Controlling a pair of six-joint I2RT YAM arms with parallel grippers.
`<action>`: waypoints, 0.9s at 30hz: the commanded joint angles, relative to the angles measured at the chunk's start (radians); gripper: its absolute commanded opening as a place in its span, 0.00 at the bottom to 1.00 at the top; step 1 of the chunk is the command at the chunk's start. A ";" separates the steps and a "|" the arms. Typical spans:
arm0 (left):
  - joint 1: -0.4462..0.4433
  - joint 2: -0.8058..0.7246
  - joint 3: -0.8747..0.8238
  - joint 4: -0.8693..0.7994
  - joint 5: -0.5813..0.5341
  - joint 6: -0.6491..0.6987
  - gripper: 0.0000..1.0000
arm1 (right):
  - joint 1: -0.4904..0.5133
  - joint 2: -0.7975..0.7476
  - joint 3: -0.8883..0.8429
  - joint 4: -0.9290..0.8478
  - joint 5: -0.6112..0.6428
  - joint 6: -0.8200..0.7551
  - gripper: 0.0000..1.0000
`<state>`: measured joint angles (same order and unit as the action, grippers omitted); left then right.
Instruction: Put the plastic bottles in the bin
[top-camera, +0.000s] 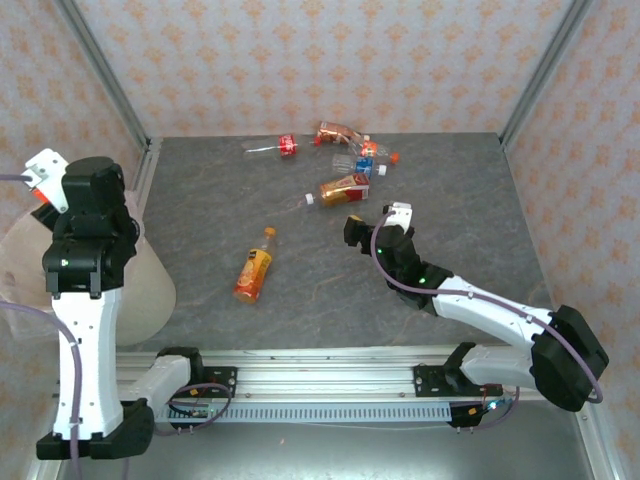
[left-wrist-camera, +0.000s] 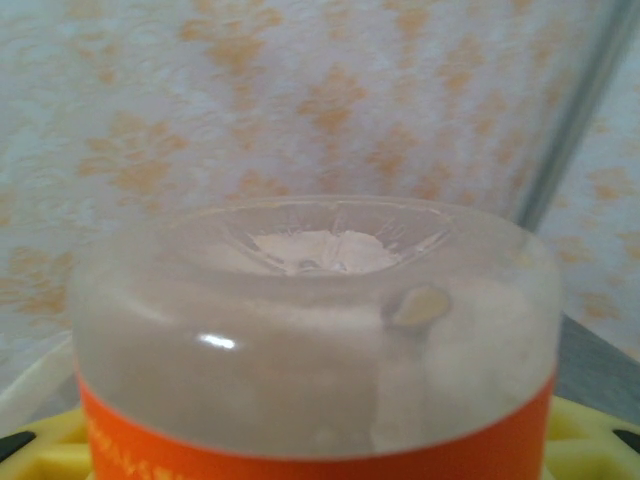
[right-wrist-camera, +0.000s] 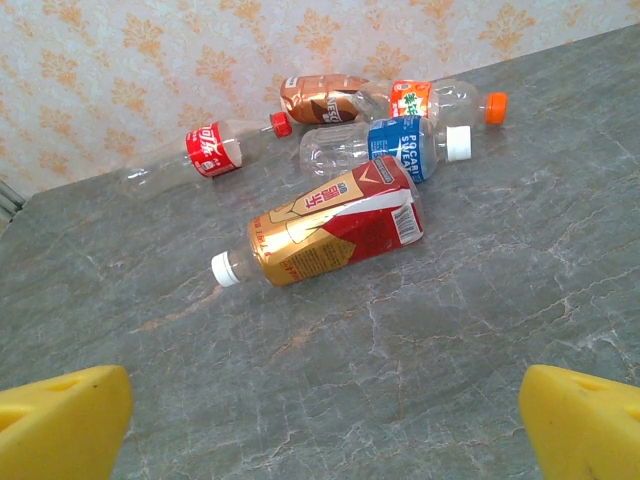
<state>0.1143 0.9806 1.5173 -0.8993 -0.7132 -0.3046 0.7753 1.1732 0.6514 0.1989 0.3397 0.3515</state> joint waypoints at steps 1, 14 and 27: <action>0.130 -0.007 -0.036 0.025 0.072 -0.007 0.44 | -0.001 -0.007 0.021 0.002 0.004 -0.011 0.99; 0.527 0.027 -0.107 -0.113 0.477 -0.053 0.47 | -0.001 0.034 0.047 0.010 -0.008 -0.033 0.99; 0.561 0.064 -0.089 -0.190 0.369 -0.138 0.97 | -0.002 0.066 0.079 -0.006 -0.028 -0.045 0.99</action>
<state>0.6685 1.0710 1.4174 -1.0580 -0.3286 -0.4099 0.7753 1.2335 0.7036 0.2012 0.3134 0.3134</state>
